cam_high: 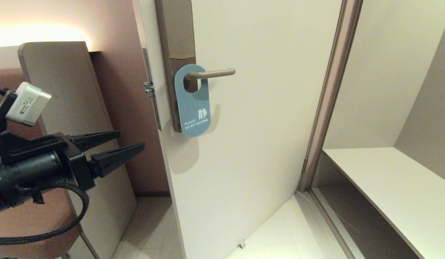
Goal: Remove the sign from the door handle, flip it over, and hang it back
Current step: Take down the sign
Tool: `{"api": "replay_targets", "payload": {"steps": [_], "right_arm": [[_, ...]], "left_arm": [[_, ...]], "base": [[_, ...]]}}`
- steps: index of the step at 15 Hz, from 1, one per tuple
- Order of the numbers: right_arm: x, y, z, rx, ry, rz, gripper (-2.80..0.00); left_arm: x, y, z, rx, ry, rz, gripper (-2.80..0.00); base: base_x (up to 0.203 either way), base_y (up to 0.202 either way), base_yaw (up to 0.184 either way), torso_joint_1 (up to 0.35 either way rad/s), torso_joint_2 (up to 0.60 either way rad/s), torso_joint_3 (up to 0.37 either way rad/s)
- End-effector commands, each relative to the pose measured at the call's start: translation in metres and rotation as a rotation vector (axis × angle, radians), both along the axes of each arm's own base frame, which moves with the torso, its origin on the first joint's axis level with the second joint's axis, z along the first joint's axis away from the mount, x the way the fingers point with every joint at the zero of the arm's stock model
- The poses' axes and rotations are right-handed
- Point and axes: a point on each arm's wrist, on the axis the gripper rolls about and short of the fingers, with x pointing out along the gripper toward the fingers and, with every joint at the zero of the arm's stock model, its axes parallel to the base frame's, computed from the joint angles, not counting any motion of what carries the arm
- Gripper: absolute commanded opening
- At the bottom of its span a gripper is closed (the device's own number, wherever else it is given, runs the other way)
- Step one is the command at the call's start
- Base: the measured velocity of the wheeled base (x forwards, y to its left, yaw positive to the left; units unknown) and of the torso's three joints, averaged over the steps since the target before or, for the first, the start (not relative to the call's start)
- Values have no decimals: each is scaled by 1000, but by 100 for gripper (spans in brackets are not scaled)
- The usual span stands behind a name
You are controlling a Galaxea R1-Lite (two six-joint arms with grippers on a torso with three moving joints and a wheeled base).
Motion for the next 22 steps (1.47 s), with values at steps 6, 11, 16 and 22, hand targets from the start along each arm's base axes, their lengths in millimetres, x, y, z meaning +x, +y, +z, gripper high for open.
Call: {"api": "replay_targets", "payload": {"steps": [6,11,16,22], "right_arm": [[0,0,0,0,0,0,-280],[0,0,0,0,0,0,-280],[0,0,0,0,0,0,-280],[0,0,0,0,0,0,-280]], "left_arm": [[45,-32,-35,14,69,-104,0],[69,-53,-49,10,52,-150,0],[83,-58,-51,17,40,-146,0],[88,-54,-37,-8,-35,-123,0]], "base": [[0,0,0,0,0,0],[0,0,0,0,0,0],[0,0,0,0,0,0],[0,0,0,0,0,0]]}}
